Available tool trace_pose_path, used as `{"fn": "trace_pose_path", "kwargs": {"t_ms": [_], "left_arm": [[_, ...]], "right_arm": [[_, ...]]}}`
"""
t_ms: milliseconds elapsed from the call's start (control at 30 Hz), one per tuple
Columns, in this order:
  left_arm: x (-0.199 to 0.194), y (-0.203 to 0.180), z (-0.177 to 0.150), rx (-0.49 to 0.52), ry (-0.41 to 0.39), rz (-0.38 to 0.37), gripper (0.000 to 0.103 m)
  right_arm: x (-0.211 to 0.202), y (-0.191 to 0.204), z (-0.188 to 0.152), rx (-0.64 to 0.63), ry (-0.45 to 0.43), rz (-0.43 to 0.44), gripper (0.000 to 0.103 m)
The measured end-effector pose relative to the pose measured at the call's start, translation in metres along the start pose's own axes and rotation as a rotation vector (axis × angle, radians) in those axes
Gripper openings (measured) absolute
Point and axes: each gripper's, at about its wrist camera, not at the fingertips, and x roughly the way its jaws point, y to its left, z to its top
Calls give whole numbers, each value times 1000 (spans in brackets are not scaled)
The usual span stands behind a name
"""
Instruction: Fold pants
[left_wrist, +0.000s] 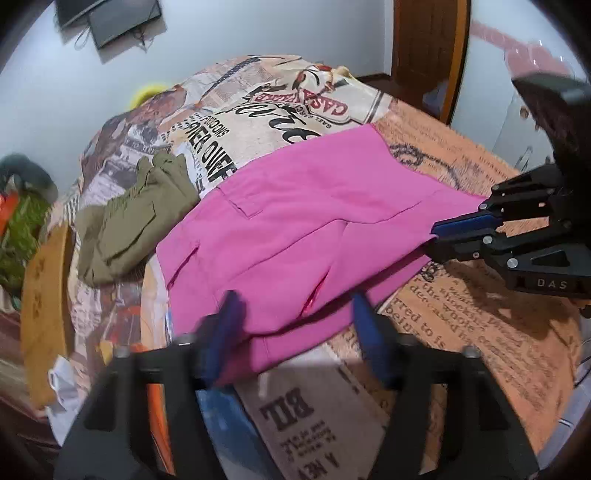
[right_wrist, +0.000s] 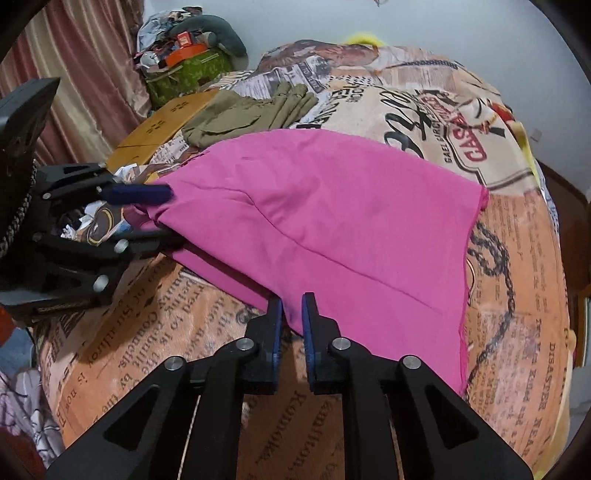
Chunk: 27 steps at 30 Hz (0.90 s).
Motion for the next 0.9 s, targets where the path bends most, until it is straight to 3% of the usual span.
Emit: {"fn": "trace_pose_path", "kwargs": {"t_ms": [100,200,267,433,600,667,767,800,900], "left_arm": [[-8,12,-2,-50,2,-3,71],[-17,29,-4,-102,-15,30,78],[-23,43,-5,-151,-37,50,83],[-21,80,-7,-296,-27,57,83],[-1,97,-16,-403,41,-33,83],[4,94,-17,-404,53,-82,80],[8,87,-15,-393,79,-141,61],[10,84,-14,-388,88,-147,56],[11,77,-12,-366,86,-120,52]], "right_arm": [[-11,-3,-2,18,-19,10,33],[-25,-9,-1,58,-65,14,41],[-32,-14,0,88,-83,10,41],[-35,-31,5,154,-99,-27,41],[-23,-48,-2,219,-64,-46,41],[-18,-54,-6,236,-45,-49,41],[-6,-63,-10,267,-3,-50,41],[-3,-65,-12,274,11,-44,41],[2,-67,-16,284,16,-28,42]]}}
